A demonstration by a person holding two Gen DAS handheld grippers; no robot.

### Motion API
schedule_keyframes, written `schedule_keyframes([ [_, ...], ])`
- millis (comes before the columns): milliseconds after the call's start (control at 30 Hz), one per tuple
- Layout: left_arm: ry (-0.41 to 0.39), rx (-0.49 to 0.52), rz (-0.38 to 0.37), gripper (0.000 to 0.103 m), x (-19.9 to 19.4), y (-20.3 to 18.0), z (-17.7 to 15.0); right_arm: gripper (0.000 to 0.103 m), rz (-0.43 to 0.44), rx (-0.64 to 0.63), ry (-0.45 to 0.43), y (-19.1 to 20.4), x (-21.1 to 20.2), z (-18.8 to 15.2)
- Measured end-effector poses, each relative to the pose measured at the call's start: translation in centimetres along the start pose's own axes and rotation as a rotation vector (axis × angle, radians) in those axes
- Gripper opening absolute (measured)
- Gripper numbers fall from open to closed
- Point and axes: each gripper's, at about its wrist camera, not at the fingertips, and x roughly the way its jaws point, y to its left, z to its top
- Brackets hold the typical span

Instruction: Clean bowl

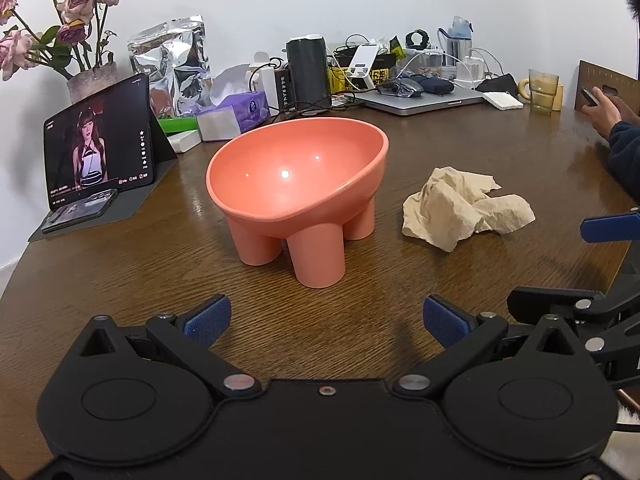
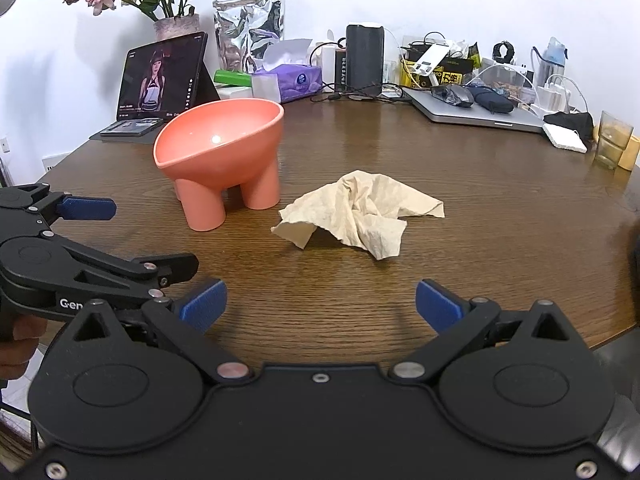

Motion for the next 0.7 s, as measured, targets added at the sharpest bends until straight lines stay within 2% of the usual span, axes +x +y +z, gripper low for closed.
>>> schedule_keyframes([
  [700, 0.009, -0.002, -0.004, 0.103, 0.24, -0.07, -0.05, 0.101, 0.001, 0.012, 0.005, -0.04, 0.23, -0.11],
])
